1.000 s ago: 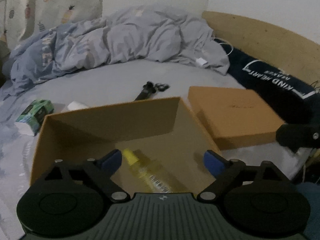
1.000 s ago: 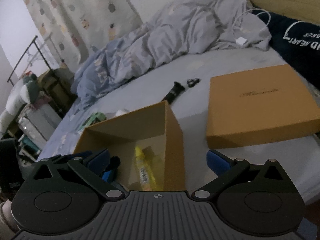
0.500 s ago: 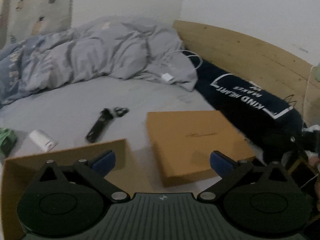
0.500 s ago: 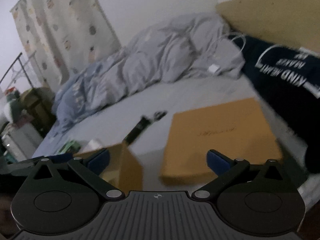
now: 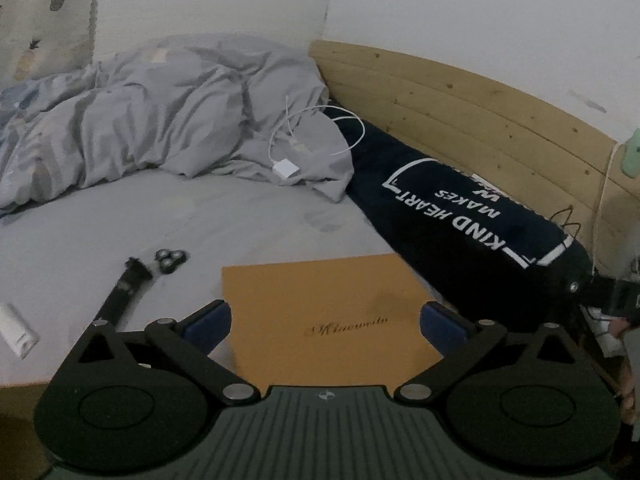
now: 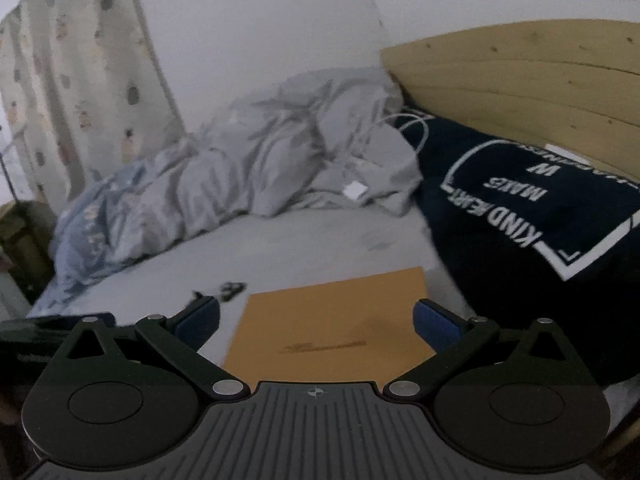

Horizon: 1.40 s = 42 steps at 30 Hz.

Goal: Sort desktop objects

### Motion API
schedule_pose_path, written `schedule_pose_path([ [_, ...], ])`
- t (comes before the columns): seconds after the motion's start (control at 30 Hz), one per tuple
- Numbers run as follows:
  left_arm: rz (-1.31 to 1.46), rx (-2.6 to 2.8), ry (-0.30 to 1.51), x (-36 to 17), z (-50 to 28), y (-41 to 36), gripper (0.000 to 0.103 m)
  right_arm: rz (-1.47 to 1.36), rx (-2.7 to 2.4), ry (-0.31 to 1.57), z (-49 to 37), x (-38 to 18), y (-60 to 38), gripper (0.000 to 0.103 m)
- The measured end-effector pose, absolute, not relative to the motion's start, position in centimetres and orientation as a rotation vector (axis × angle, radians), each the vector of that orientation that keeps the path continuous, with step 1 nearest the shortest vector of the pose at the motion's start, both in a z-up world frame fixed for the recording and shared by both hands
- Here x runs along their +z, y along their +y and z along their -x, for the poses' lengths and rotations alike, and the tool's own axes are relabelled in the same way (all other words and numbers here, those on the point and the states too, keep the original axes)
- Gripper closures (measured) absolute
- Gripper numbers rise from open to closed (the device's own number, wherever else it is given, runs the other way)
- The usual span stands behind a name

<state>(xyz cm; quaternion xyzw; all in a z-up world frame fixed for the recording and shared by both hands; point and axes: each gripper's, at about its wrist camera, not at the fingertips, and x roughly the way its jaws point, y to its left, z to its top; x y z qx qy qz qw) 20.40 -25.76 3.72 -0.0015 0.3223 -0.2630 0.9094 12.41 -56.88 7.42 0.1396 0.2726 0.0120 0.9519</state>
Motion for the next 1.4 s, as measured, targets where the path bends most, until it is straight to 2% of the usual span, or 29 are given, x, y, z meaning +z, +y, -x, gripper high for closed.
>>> schedule_pose_path([
  [0.47, 0.055, -0.414, 0.875, -4.1, -28.9, -28.7, 0.000, -0.236, 0.030, 0.764, -19.8, -1.2, -60.2, 0.000],
  [0.83, 0.080, -0.360, 0.948, -8.2, -31.9, -29.3, 0.000, -0.219, 0.034, 0.855, -22.7, -6.9, -61.0, 0.000],
  [1.27, -0.060, -0.337, 0.876, -9.5, -31.8, -30.7, 0.000, -0.211, 0.043, 0.926, -23.6, -9.3, -60.9, 0.000],
  [1.4, 0.067, -0.339, 0.946, -10.6, -32.7, -29.2, 0.000, -0.217, 0.038, 0.921, -23.3, -9.2, -61.2, 0.000],
])
